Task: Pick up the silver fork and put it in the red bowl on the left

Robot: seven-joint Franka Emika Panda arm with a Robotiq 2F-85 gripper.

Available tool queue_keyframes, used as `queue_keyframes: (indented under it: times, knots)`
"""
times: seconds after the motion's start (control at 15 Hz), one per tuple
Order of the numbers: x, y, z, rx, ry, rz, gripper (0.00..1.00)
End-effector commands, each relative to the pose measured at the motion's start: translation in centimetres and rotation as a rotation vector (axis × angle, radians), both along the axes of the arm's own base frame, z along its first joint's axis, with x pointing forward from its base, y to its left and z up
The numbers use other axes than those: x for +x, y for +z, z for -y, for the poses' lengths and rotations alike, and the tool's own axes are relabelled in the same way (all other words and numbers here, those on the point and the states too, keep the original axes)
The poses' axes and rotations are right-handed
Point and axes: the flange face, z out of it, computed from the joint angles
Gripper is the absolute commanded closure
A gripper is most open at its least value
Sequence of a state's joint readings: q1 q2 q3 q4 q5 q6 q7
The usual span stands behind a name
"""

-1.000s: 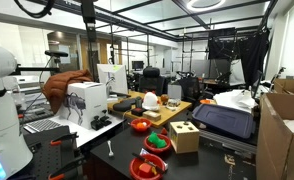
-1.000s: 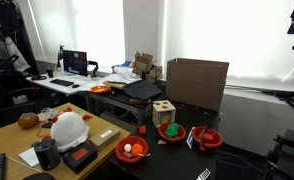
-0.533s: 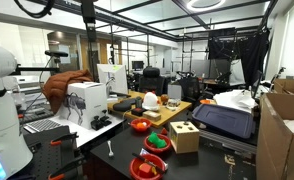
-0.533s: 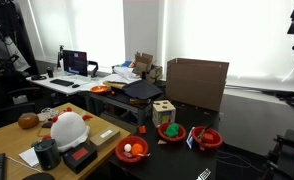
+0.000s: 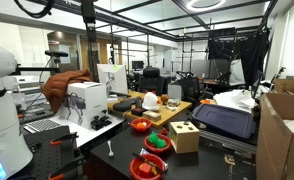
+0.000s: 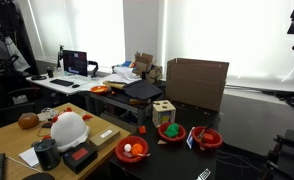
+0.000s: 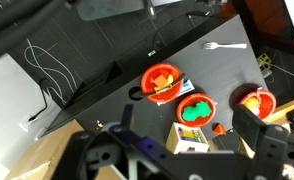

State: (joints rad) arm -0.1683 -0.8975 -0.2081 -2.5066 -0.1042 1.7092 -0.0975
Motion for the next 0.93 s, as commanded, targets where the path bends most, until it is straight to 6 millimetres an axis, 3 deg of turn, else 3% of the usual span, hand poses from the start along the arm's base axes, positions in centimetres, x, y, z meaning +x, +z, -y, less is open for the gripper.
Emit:
queue_keyframes:
  times: [0.0,0.27,0.4,0.87]
  knots:
    - [2.7,-0.3,-0.2,0.016,0.020,-0.020,0.00]
    - [8.6,-1.5,-1.1,0.028,0.061,-0.026,0.00]
    - [12.8,-2.8,-1.9,0.046,0.089,-0.028,0.00]
    - [25.1,-7.4,-6.9,0.063,0.151,-0.051,0.00]
